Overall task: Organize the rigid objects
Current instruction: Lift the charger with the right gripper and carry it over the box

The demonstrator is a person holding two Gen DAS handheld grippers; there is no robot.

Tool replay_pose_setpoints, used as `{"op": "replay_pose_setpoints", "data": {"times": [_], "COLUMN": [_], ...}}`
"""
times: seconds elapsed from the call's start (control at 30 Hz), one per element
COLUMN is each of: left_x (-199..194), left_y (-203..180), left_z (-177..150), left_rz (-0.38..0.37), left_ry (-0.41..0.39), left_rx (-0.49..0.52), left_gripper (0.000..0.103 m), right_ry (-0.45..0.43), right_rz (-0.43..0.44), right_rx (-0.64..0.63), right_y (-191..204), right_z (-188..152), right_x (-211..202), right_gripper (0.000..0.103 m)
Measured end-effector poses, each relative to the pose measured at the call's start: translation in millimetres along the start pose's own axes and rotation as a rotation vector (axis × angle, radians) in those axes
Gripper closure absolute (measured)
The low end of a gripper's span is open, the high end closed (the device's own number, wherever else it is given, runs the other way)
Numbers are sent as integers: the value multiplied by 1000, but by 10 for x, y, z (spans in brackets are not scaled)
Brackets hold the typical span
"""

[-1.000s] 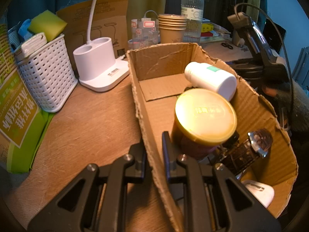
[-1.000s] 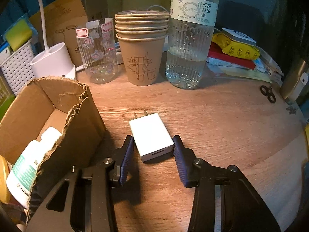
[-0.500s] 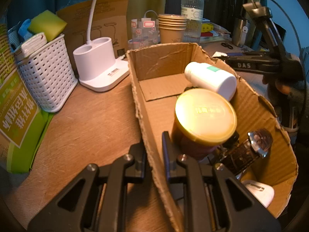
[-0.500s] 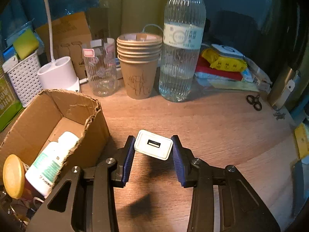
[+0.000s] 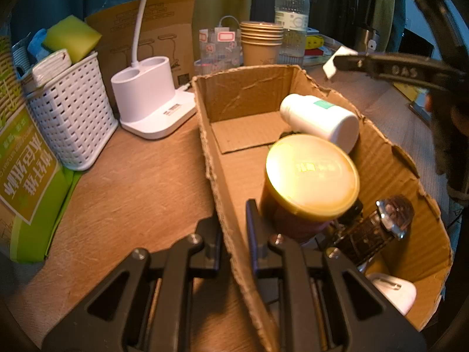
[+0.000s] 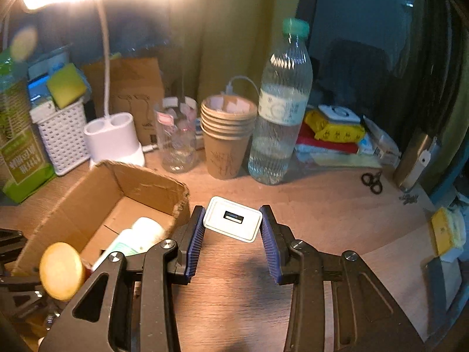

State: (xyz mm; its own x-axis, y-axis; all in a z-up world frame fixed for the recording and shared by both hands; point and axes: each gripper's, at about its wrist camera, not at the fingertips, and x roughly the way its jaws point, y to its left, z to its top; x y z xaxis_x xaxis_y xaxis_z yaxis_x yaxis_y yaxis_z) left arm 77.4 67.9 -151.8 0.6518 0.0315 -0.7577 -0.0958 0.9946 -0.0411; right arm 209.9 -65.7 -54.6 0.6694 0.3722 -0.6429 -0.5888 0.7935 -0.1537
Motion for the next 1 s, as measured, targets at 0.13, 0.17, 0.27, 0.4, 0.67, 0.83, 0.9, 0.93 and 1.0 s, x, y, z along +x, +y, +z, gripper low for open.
{"op": "replay_pose_setpoints", "data": {"times": [0.13,0.17,0.27,0.4,0.67,0.83,0.9,0.93,1.0], "left_x": [0,0,0,3,0,1,2,3,1], "left_y": [0,0,0,2,1,1,1,2,1], "left_z": [0,0,0,0,1,1,1,1,1], "left_rz": [0,0,0,-1,-1,-1,-1,-1,-1], "left_ry": [0,0,0,1,1,1,1,1,1], "left_rx": [0,0,0,0,0,0,0,0,0], "left_gripper": [88,88,88,88,88,88,88,88,88], "right_ry": [-45,-52,-72,-102,-151,-153,-150,-148,-141], "right_rz": [-4,-2,3,13,52,82,94,102,113], "right_rx": [-22,-29,-45,-65,-116,-150,-160,-168,-177], "right_y": [76,97,164,268,522,695,761,800,848], "right_z": [68,80,112,145,192,184,177,173,165], "right_x": [-198,-235,-331,-467,-699,-721,-716,-708,-680], "right_gripper": [63,63,63,63,63,63,63,63,63]}}
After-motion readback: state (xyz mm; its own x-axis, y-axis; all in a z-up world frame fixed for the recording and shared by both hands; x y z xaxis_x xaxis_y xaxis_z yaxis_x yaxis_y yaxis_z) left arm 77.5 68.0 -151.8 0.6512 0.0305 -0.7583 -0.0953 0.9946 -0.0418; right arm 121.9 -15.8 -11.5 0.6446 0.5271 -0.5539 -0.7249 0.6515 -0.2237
